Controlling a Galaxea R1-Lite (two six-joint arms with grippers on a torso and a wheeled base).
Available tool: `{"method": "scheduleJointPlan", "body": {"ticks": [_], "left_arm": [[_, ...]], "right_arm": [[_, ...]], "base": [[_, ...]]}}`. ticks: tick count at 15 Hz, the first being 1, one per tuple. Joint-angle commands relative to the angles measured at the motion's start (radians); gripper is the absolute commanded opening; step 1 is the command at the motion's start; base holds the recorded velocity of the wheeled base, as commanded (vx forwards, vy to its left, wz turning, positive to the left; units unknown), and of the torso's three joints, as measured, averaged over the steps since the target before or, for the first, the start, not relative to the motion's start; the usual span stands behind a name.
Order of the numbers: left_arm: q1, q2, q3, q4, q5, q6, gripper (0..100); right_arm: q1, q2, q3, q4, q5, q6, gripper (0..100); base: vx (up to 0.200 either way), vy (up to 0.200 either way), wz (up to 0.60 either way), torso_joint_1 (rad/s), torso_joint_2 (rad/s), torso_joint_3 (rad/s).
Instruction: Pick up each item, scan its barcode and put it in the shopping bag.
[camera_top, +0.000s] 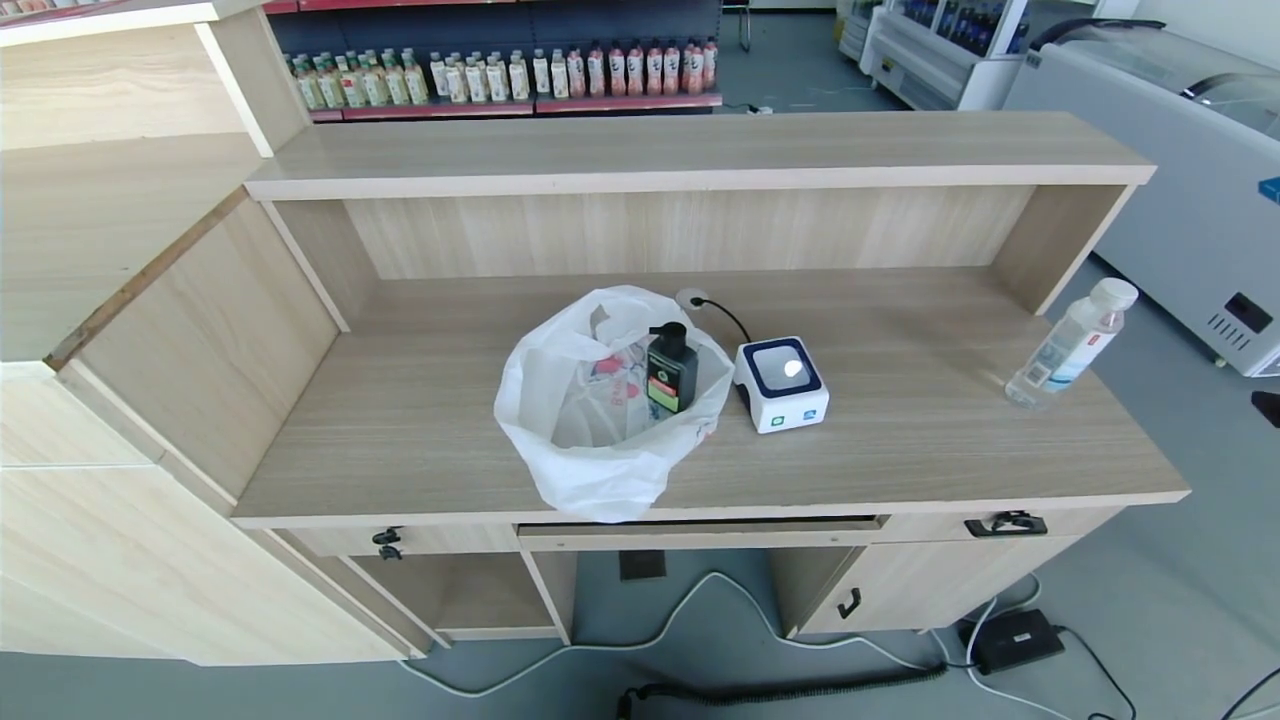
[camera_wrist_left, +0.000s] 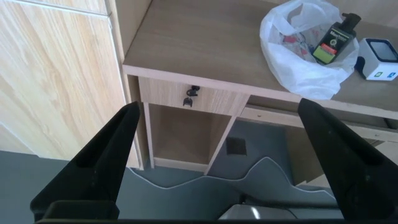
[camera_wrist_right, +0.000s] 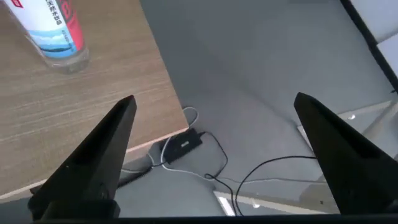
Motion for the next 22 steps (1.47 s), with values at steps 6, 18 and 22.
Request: {"method": "scheduleJointPlan", "body": {"ticks": [6,18,22], "left_arm": [[0.000,0.000,0.000,-0.001,0.000,0.000,100],[0.000,0.000,0.000,-0.001,0.001,0.000,100],[0.000,0.000,-0.001,-0.001,0.000,0.000,100]], "right_arm": [[0.210,0.140,-0.149,-0.015,-0.002,0.053,100],[0.228,0.241,-0.186,-0.096,-0.020,0.009,100],[0.240,0.270,-0.214,-0.114,-0.017,0.020,100]], "base": [[0.000,0.000,0.00,0.000,0.00,0.000],[0.000,0.000,0.00,0.000,0.00,0.000],[0.000,0.000,0.00,0.000,0.00,0.000]]}}
